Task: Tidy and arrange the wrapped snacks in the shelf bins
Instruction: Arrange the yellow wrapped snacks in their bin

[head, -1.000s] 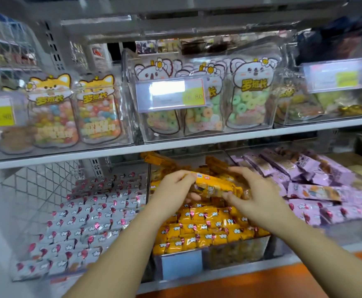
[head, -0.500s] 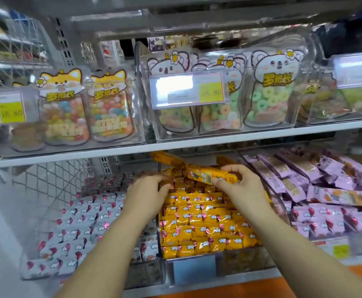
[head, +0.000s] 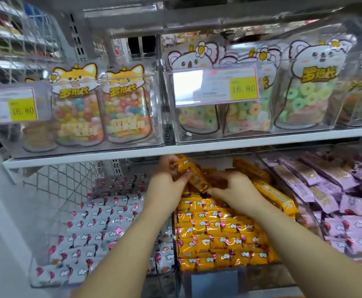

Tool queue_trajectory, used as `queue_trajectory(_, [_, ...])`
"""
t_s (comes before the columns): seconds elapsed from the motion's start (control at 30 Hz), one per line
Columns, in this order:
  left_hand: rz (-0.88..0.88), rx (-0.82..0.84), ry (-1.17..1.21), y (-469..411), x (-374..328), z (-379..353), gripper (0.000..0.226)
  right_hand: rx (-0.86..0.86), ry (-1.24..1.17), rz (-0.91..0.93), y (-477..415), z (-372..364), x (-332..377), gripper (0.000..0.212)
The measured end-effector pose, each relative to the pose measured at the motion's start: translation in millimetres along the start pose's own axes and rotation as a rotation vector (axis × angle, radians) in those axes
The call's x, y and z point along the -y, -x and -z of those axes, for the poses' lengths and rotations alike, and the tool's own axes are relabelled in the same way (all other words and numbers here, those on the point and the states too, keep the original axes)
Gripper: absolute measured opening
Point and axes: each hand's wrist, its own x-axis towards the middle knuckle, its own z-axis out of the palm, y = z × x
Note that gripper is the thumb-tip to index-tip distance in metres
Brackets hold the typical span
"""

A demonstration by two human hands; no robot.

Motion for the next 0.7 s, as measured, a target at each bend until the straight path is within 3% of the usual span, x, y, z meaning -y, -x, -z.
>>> queue_trajectory(0.07, [0.004,-0.004,-0.067,-2.0,-0.5,-2.7,0.035,0.035,0.225,-0.023,-4.5,-3.1,-8.4,0.033])
queue_trajectory(0.17, [0.021,0.042,-0.165,-5.1,-1.3,-7.9,0.037,0.074,0.349,-0.01,-8.6,-7.2,-10.7,0.025])
queue_trajectory(0.5, [0.08,0.112,-0.241,-20.1,-3.6,-19.2,0.045,0.057,0.347,-0.004,-20.4,-10.8,-21.9,0.019])
queue_trajectory(0.7, [0.013,0.156,-0.372,-23.7,-6.0,-11.1,0.041,0.05,0.313,-0.007,-18.7,-9.3,-23.4,0.018])
